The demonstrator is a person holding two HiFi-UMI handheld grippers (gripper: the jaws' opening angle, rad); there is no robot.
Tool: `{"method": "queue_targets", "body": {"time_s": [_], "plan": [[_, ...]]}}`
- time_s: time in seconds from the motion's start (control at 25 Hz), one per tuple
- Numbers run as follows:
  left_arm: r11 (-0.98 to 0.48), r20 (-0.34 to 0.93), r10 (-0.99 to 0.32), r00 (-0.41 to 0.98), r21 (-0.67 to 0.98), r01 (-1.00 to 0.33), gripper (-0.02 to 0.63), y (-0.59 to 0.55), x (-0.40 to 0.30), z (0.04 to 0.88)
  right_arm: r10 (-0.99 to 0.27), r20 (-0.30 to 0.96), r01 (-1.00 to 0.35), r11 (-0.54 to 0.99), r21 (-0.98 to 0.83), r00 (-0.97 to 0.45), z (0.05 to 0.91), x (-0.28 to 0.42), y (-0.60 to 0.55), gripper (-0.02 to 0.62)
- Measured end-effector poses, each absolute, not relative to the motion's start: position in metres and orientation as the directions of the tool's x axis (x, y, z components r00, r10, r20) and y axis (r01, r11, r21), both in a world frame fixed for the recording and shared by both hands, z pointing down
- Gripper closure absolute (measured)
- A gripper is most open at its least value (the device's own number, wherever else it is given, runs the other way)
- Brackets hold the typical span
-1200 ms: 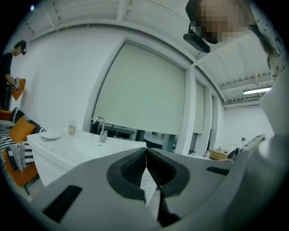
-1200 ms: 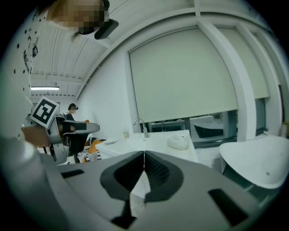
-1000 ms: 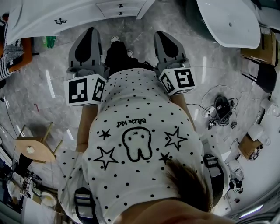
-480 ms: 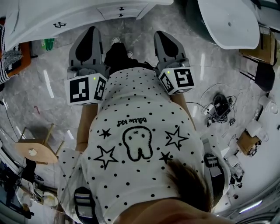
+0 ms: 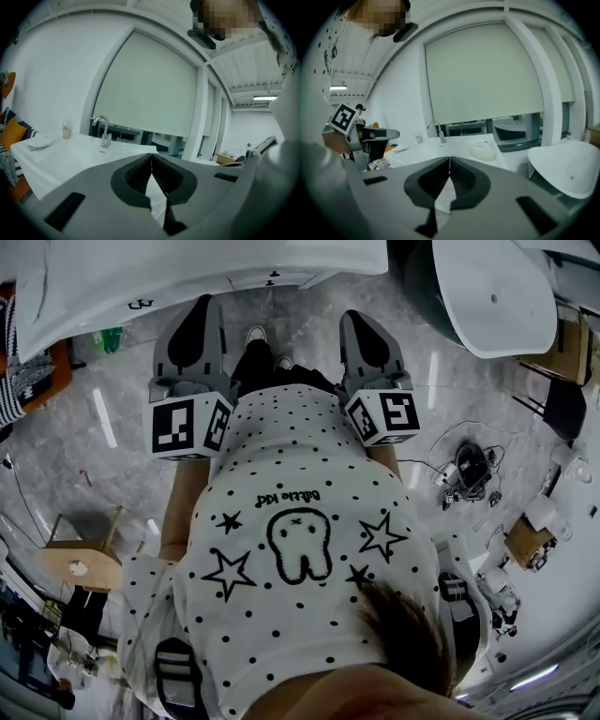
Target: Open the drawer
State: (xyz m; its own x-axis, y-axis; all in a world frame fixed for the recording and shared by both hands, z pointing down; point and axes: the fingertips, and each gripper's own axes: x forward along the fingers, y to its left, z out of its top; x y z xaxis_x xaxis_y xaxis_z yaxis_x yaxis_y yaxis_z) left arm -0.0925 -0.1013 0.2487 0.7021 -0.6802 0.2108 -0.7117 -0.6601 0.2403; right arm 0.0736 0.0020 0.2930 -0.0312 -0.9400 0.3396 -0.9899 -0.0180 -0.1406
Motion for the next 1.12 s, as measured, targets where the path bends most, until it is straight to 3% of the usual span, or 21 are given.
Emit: {"method": "queue_targets", "body": {"time_s": [0.76, 1.12], "plan": [[-0.681, 0.248, -0.641, 0.726, 0.253, -0.687, 0.601, -0.137, -0.090, 0.276, -0.936, 0.351, -0.983, -0.038, -0.181, -0.028, 0.316, 0.064, -0.037, 0.581], [-0.675, 0.230, -0.654, 0.721, 0.255, -0.693, 0.601, -0.132, -0.059, 0.262, -0.942, 0.334, -0.987, -0.020, -0.161, -0.035, 0.299, 0.098, -0.035, 0.581]]}}
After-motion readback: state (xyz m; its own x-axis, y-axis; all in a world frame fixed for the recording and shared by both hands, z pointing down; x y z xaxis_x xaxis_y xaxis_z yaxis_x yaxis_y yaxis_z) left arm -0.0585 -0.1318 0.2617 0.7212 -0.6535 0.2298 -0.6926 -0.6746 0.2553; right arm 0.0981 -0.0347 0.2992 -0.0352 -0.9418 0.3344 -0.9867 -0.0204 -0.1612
